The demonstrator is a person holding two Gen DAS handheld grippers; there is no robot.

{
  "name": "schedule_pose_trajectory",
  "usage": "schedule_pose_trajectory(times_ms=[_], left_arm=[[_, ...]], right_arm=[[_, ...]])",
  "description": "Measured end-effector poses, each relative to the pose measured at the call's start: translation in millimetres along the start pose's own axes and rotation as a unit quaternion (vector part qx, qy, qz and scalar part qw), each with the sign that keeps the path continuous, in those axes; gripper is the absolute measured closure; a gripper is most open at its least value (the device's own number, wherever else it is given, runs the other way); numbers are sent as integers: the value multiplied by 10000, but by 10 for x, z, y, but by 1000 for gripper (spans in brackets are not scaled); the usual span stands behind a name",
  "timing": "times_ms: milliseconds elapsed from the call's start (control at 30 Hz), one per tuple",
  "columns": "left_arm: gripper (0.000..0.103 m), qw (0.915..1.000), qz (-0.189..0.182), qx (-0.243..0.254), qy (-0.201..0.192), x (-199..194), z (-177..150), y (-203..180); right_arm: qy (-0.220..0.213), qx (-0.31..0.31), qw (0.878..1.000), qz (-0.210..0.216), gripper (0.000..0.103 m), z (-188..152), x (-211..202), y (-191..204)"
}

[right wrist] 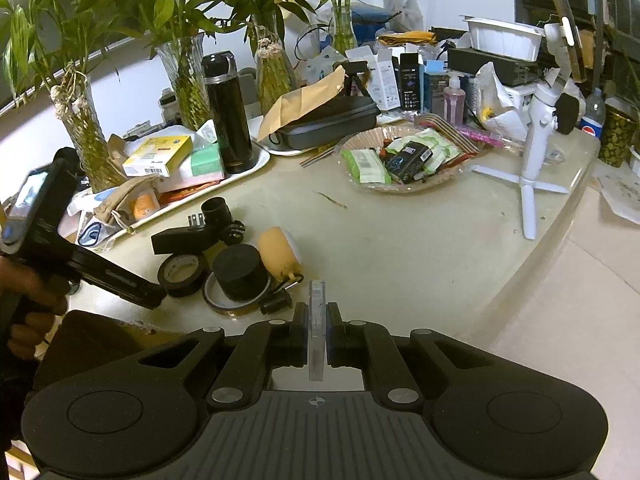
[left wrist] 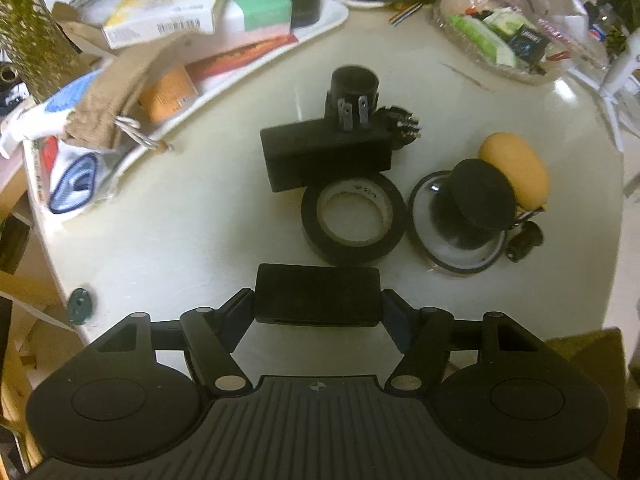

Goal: Organize rigid objects
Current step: 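Carry the black block into the cardboard box and open the left gripper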

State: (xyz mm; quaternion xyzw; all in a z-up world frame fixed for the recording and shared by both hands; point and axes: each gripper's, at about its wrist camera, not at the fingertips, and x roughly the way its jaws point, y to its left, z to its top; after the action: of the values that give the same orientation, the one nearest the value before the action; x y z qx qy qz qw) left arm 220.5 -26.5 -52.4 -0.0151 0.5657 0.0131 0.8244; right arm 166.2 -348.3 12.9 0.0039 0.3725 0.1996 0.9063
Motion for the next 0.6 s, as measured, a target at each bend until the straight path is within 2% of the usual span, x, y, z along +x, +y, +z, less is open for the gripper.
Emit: schedule_pose_trajectory(times_ms=[267,600], left_arm=[[36,9985,-206,147,-492,-411,-117,56],[36,9924,-738,279,-946,-854,-370,103]], right_arm=[[-6,58,9998,212,92,-4,-88,141],[-71,148,9985,522,93,74,-256,314]])
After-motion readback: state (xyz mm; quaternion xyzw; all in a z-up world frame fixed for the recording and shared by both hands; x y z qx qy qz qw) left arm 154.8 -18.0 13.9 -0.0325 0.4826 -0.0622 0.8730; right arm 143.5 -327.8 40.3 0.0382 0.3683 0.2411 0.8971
